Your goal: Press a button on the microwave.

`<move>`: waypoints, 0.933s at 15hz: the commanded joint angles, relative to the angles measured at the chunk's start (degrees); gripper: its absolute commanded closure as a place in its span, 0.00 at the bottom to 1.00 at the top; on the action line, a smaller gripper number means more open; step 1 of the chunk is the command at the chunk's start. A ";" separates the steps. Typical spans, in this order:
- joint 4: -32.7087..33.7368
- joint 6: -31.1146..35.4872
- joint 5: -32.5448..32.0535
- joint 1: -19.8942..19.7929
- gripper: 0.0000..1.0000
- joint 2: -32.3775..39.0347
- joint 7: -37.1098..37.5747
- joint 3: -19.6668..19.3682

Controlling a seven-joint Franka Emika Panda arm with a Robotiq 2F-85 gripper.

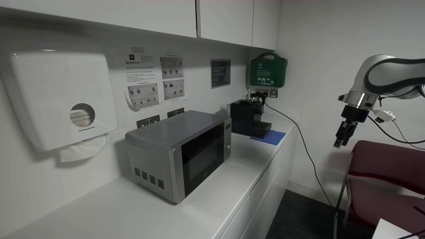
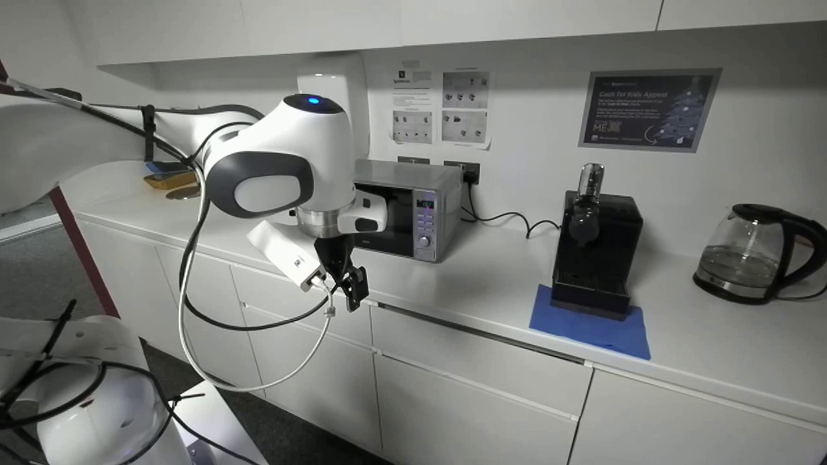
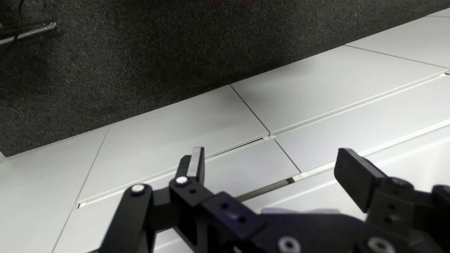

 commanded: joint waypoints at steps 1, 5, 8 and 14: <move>-0.22 2.81 1.25 -0.89 0.00 0.46 -1.55 0.00; 0.05 19.34 3.27 -0.33 0.00 4.80 0.81 -0.09; 0.55 31.90 8.51 0.74 0.00 9.96 5.26 0.58; 5.50 31.97 24.67 3.77 0.00 18.32 15.34 1.88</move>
